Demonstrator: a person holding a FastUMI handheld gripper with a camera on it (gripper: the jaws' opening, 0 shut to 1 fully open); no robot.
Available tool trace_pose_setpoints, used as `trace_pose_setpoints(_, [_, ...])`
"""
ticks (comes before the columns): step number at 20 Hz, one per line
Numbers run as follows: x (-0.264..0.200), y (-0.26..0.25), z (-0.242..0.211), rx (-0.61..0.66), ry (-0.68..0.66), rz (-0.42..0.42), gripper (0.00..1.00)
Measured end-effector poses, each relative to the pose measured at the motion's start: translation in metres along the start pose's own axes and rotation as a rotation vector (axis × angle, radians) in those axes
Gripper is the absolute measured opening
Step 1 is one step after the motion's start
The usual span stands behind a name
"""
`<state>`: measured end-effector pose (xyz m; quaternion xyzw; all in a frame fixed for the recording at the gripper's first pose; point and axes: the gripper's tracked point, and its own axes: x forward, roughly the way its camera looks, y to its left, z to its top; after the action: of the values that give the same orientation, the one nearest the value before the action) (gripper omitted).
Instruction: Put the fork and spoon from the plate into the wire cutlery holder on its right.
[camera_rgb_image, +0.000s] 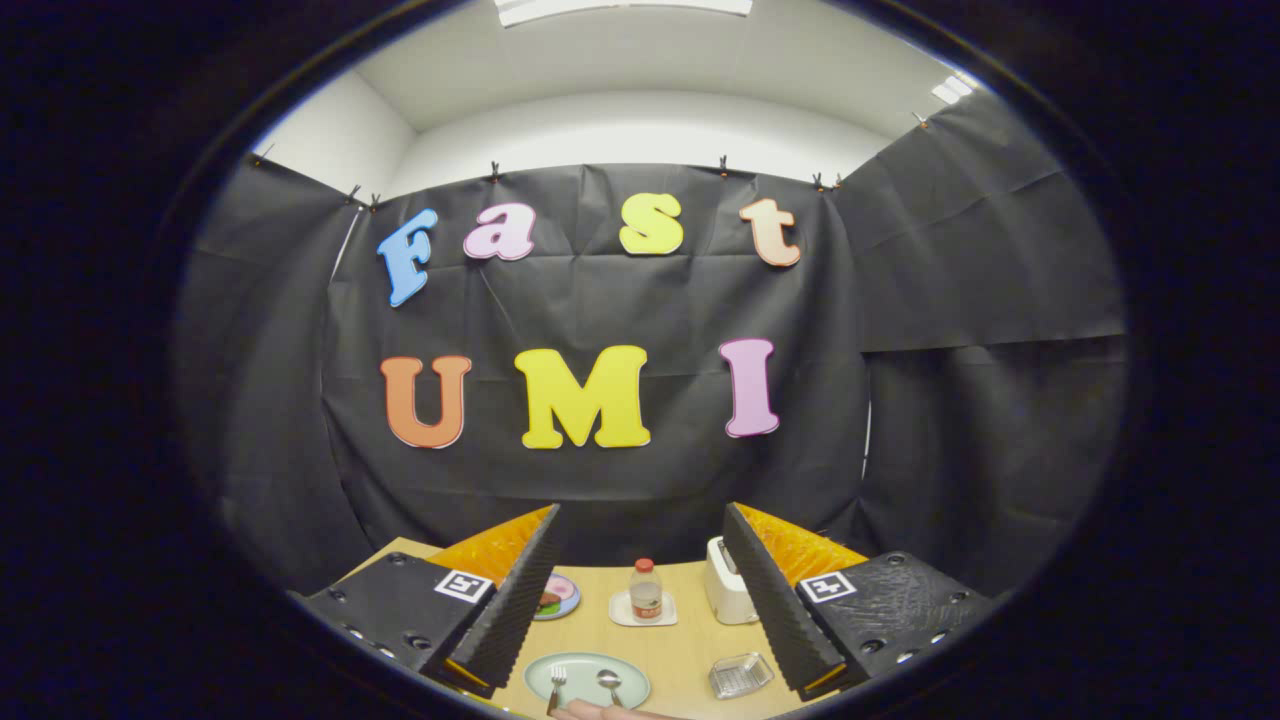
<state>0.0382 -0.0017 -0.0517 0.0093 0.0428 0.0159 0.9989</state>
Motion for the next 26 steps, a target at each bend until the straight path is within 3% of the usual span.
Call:
trace_pose_setpoints(4, [0.017,0.005,-0.033,-0.028,0.035,0.025,0.95])
trace_pose_setpoints(10, [0.050,0.008,-0.133,-0.089,0.169,0.045,0.95])
trace_pose_setpoints(20, [0.066,0.029,-0.327,-0.189,0.552,0.109,0.95])
trace_pose_setpoints(26, [0.050,0.042,-0.408,-0.214,0.737,0.144,0.86])
